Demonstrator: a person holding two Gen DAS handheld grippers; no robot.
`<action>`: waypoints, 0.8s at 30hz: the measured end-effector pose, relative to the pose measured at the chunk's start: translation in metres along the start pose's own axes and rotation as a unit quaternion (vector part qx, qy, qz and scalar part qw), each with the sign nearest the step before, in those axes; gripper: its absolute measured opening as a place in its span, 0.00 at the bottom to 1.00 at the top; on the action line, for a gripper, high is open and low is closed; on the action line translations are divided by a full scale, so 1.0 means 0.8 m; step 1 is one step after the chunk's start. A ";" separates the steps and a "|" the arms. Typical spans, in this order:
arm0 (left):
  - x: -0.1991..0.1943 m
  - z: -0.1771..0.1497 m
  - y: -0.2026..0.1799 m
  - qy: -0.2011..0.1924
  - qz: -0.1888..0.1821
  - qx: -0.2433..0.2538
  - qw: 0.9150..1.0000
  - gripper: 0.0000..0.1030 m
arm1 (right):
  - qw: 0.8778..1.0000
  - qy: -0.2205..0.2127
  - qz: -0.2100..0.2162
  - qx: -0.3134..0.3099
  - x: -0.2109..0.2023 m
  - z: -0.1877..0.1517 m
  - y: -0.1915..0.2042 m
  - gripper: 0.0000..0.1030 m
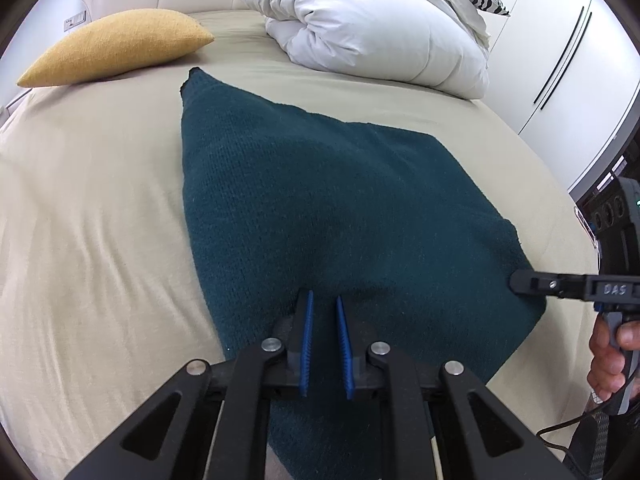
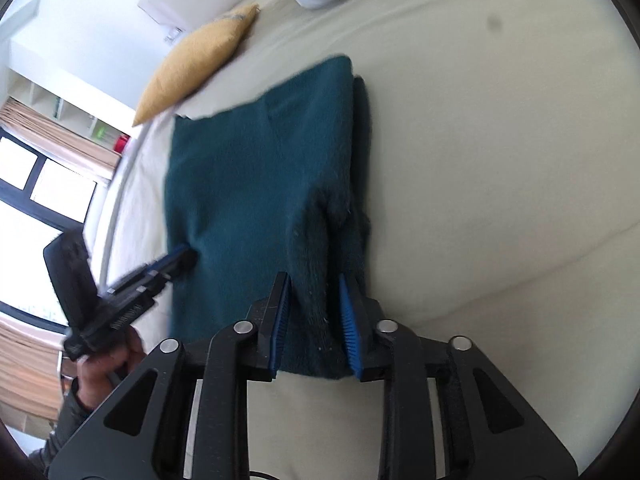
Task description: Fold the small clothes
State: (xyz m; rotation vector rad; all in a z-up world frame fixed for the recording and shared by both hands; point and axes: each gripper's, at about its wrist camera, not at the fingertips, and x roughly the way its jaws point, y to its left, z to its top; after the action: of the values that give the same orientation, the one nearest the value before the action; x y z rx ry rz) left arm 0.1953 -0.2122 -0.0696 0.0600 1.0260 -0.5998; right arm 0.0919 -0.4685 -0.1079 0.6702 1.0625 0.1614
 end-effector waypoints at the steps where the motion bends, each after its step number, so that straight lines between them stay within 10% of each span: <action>1: -0.001 -0.003 0.000 0.000 0.001 0.003 1.000 0.15 | 1.000 0.003 0.000 0.020 0.001 -0.003 -0.008 0.21; 7: -0.001 -0.009 0.007 0.004 -0.004 -0.003 1.000 0.10 | 0.978 0.001 0.133 0.163 0.010 -0.027 -0.077 0.18; 16: -0.006 -0.012 0.006 0.001 -0.004 -0.004 1.000 0.10 | 0.998 -0.024 -0.024 0.054 -0.046 -0.027 -0.021 0.22; 24: -0.047 0.012 -0.023 -0.060 0.000 0.010 0.998 0.43 | 0.995 -0.078 0.066 -0.008 -0.055 0.032 0.018 0.22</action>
State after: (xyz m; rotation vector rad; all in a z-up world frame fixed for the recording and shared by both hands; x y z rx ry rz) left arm 0.1796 -0.2143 -0.0292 0.0412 0.9045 -0.6063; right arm 0.0947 -0.4875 -0.0585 0.7266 0.8663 0.2274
